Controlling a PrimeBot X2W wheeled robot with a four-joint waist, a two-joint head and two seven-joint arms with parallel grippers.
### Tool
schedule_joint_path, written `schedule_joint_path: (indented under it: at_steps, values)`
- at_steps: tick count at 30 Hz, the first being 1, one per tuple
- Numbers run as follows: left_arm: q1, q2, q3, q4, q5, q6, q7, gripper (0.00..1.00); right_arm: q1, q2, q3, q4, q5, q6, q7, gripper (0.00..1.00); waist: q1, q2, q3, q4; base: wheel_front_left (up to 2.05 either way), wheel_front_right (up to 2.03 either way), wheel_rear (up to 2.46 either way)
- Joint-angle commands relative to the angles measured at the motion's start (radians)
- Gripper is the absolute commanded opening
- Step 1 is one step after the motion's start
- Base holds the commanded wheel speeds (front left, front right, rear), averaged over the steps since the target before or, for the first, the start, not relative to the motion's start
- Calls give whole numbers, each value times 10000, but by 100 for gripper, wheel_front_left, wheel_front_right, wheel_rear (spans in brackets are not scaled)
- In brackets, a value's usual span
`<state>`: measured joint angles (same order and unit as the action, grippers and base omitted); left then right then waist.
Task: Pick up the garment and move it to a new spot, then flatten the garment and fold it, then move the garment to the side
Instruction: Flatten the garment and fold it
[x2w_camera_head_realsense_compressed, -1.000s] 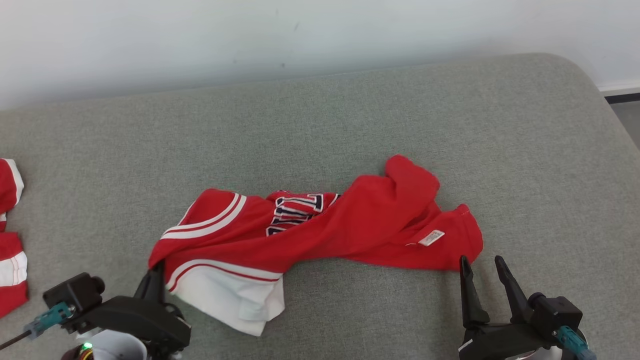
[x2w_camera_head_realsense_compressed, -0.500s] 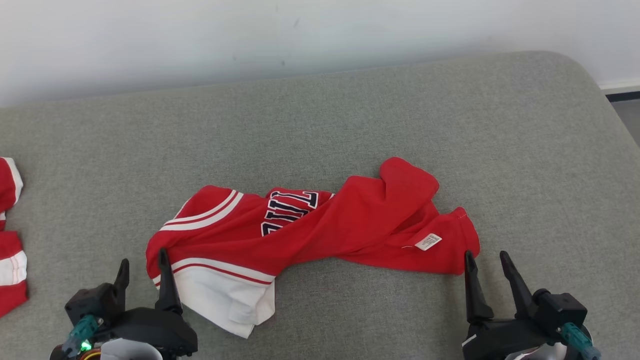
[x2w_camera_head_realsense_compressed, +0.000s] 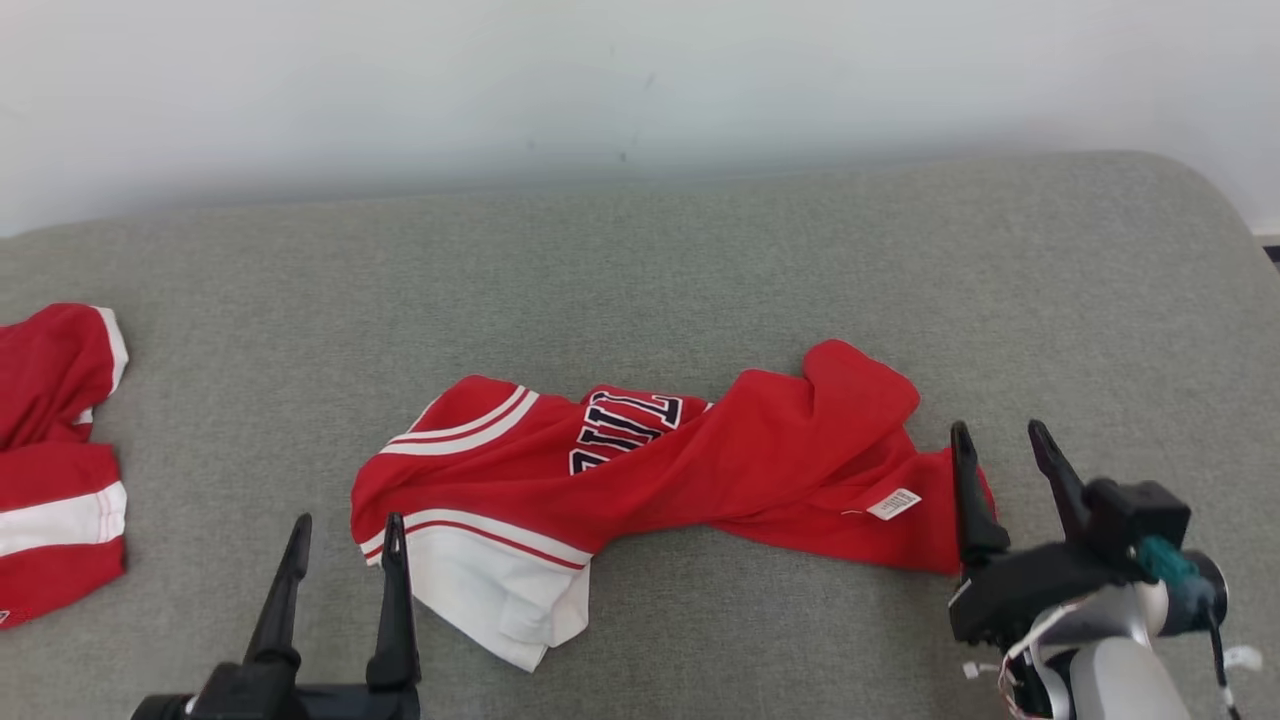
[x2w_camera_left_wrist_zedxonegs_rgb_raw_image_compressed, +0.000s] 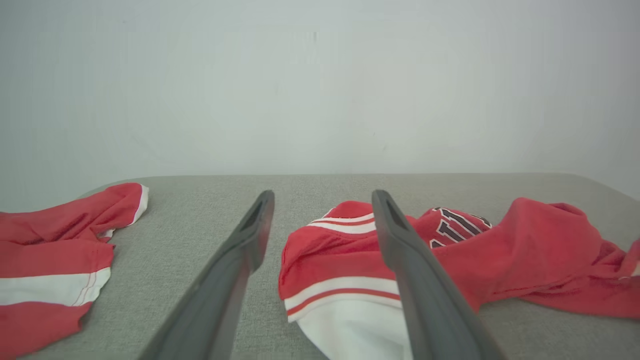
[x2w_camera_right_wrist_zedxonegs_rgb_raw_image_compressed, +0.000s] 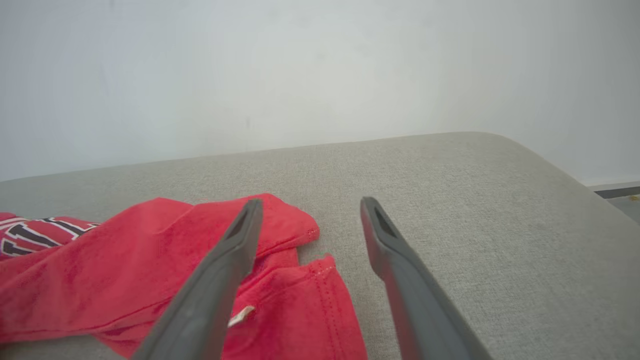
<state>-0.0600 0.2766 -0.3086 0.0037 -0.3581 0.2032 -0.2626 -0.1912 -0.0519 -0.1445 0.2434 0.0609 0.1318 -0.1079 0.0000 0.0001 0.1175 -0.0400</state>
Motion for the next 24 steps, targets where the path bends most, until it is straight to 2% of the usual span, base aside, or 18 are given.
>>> schedule_joint_path:
  at_steps: [1, 8, 9, 16, 20, 24]
  values:
    - [451, -356, 266, -238, 394, -286, -28, 100, -241, -99, 9, -171, -45, -22, 606, 100, 0, -1, -115, 194, 0, 0, 0]
    - [1182, -1314, 853, -72, 1137, -1487, -31, 100, -1048, -862, 17, -202, 386, -22, 3179, 100, 0, -1, -152, 577, 0, 0, 0]
    - [1182, -1314, 853, -72, 1137, -1487, -31, 100, -1048, -862, 17, -202, 386, -22, 3179, 100, 0, -1, -152, 577, 0, 0, 0]
    - [981, -1785, 1321, 131, 1716, -2226, -32, 100, -2416, -1825, 424, 540, 1288, -22, 5883, 100, 0, -1, 262, 943, 0, 0, 0]
    - [741, -1956, 1434, 178, 1930, -2512, -32, 100, -3194, -2312, 500, 1246, 1680, -22, 6798, 100, 0, -1, 677, 1226, 0, 0, 0]
    - [577, -2092, 1459, 269, 2017, -2719, -32, 100, -3748, -2534, 649, 1832, 1818, -22, 7452, 100, 0, -1, 1075, 1498, 0, 0, 0]
